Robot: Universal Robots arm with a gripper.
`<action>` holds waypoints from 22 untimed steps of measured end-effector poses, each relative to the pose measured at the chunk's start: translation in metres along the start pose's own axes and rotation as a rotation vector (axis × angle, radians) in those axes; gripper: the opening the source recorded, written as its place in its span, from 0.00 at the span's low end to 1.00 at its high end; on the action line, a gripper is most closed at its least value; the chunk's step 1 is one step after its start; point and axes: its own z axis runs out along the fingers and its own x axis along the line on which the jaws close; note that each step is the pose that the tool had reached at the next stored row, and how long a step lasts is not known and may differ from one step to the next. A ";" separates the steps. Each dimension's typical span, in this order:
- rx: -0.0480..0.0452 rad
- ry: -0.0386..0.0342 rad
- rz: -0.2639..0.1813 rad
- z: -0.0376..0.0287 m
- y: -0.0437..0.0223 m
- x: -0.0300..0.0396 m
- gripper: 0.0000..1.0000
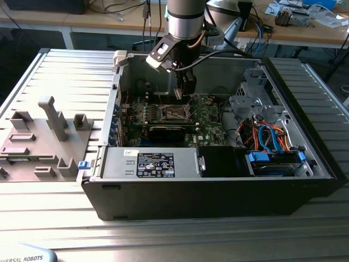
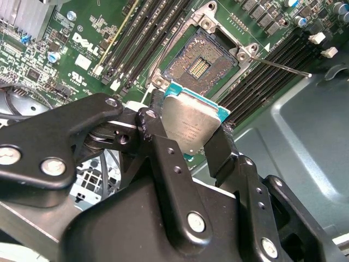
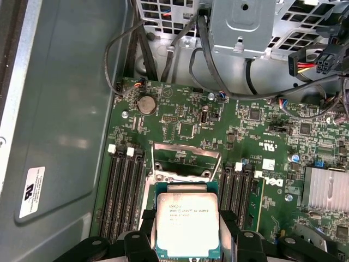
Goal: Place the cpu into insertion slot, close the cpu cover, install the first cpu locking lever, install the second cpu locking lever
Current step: 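Place the cpu into insertion slot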
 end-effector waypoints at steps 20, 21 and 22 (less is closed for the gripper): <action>-0.0002 -0.0011 0.013 0.0010 -0.0001 0.0000 0.54; -0.0002 -0.0012 0.014 0.0010 -0.0001 0.0000 0.54; -0.0002 -0.0013 0.014 0.0011 -0.0001 0.0000 0.54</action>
